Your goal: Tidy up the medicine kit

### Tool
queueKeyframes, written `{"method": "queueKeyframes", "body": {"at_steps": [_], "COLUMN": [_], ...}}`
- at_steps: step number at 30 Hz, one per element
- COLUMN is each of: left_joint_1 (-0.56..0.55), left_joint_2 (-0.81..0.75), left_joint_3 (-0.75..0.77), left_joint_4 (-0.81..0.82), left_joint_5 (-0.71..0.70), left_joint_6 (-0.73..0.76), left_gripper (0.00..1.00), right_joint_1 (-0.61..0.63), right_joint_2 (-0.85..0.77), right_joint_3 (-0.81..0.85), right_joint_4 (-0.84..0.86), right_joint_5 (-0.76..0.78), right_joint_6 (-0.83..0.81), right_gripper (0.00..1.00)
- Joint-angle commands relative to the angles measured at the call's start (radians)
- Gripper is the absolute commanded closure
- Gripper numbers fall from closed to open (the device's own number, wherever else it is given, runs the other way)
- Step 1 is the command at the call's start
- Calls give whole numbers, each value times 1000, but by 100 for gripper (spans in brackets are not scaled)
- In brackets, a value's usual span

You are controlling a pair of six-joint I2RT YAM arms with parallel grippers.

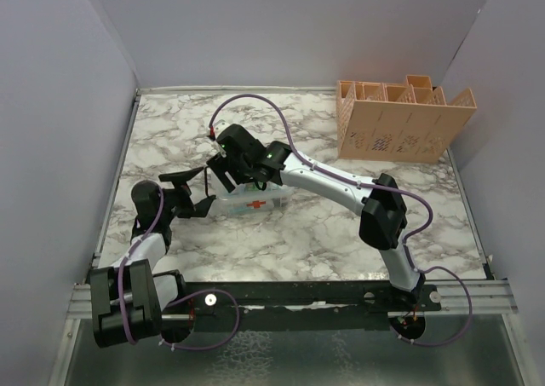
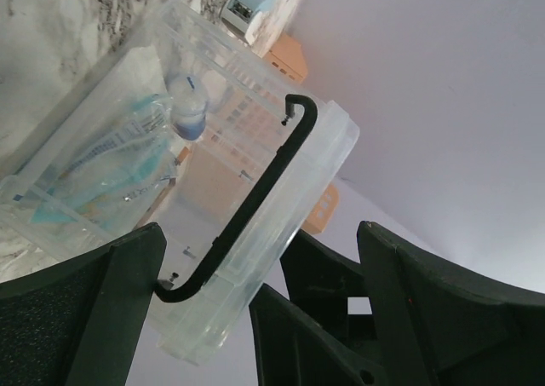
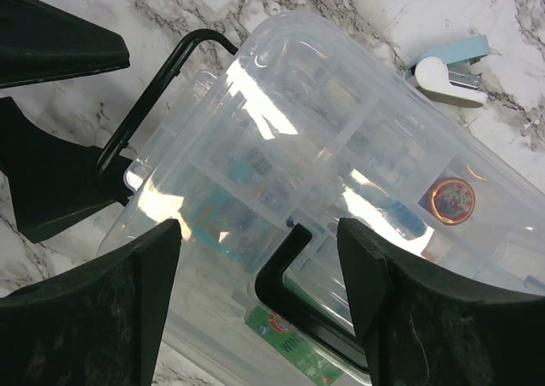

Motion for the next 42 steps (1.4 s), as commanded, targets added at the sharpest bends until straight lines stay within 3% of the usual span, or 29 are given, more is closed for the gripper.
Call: {"method": "queueKeyframes", "body": {"at_steps": [1,15,20,26,42], "left_joint_1": [1,-75,-76,-80,-136], "left_joint_2": [-36,-69,-78,-86,-120], "left_joint_3": [16,71,171,237,275], "left_joint_4": [57,-5,-235,-399,-487], "left_joint_5": [24,-26,-68,-108,-124], "left_joint_6": [11,211,391,536,621], "left_gripper": [1,1,1,7,25], "right_joint_1": [4,4,4,4,2], "right_joint_2": [22,18,12,3,9], "right_joint_3": [-48,-58,-70,-83,-84], "right_joint_4": [-82,-80,-78,-67,-72], "right_joint_5": [9,18,38,35,30], "right_joint_6": [2,36,48,66,117], "right_gripper": [27,29,30,31,37]}}
